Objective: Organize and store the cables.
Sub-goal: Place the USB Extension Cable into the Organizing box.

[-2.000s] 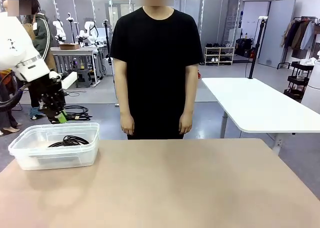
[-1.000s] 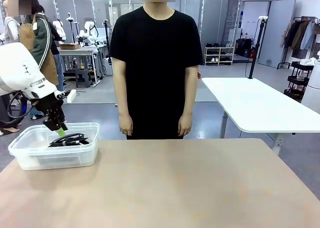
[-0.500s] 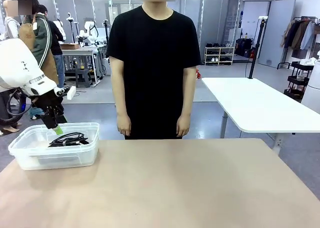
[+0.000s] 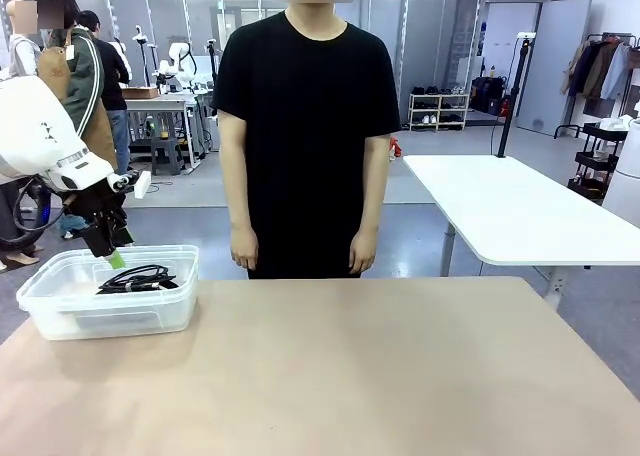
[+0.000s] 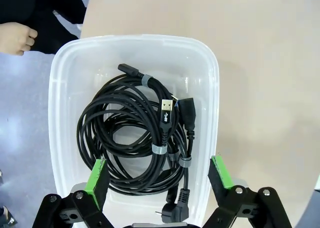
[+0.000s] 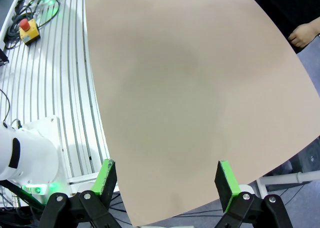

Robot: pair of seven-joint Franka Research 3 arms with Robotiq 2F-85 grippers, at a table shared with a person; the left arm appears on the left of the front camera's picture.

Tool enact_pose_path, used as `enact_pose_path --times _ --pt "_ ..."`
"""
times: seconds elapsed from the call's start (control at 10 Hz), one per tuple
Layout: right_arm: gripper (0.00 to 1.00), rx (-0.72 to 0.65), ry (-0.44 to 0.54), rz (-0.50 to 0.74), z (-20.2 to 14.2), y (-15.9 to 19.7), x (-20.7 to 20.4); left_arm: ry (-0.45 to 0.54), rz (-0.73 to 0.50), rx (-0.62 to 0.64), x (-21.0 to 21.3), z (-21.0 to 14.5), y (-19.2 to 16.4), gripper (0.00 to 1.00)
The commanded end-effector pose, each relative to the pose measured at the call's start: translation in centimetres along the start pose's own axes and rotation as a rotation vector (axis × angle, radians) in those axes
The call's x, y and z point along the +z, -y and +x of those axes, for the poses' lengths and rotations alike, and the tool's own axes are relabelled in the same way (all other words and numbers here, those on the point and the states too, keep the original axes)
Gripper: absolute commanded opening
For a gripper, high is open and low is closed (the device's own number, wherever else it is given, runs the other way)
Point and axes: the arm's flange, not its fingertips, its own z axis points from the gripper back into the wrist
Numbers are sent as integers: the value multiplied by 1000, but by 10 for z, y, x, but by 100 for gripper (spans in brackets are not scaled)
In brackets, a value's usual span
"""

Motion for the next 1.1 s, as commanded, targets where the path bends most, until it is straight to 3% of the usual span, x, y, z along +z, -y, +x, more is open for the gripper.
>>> enact_pose_path --times 0.0,1.0 --pt "100 -16 5 -4 2 1 1 0 -7 -14 1 -2 -2 100" --pt "100 -16 5 -4 2 1 1 0 -7 -14 1 -2 -2 100"
